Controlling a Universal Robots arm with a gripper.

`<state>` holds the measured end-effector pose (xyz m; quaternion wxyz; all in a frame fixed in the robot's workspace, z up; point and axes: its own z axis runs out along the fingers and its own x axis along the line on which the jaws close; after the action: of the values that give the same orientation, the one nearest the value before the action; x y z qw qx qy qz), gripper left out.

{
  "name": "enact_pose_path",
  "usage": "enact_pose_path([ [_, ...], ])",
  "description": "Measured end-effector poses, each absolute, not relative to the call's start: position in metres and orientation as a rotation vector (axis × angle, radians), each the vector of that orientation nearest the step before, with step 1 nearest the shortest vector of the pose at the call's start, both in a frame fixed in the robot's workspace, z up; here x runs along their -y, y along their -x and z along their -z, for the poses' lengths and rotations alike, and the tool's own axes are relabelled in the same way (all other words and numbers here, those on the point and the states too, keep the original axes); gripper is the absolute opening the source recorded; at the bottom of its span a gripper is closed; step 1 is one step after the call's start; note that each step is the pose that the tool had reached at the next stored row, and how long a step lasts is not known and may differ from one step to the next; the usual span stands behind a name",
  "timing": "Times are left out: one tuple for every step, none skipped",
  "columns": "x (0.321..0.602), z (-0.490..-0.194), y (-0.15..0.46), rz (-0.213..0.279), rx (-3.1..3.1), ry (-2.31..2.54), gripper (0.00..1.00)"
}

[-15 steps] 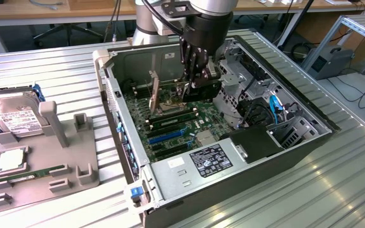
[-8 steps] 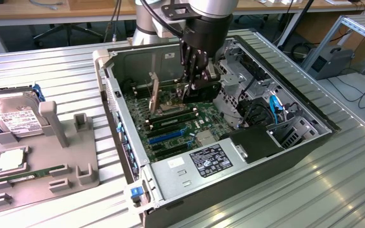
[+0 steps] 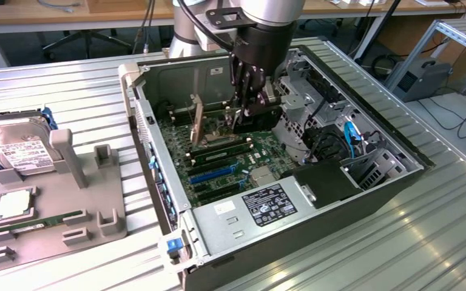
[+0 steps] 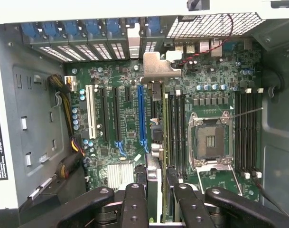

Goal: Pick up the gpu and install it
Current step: 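Insert the gpu into the slot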

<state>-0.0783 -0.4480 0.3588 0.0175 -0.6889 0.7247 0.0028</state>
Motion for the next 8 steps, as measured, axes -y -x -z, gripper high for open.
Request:
enact_pose_path([
  [0.4481,-0.3585,0.0783,-0.009,-2.252,2.140,0.27],
  [0.4483,-0.3583,0.0784,-0.009,-2.252,2.140,0.27],
  [0.4484,-0.3580,0.0784,-0.009,-2.252,2.140,0.27],
  [0.4485,-0.3578,0.0785,-0.009,-2.252,2.140,0.27],
  [0.4487,-0.3575,0.0786,-0.009,-2.252,2.140,0.27],
  [0.4488,-0.3573,0.0786,-0.009,-2.252,2.140,0.27],
  [0.4489,-0.3570,0.0787,-0.009,-2.252,2.140,0.27],
  [0.4491,-0.3567,0.0788,-0.009,-2.252,2.140,0.27],
])
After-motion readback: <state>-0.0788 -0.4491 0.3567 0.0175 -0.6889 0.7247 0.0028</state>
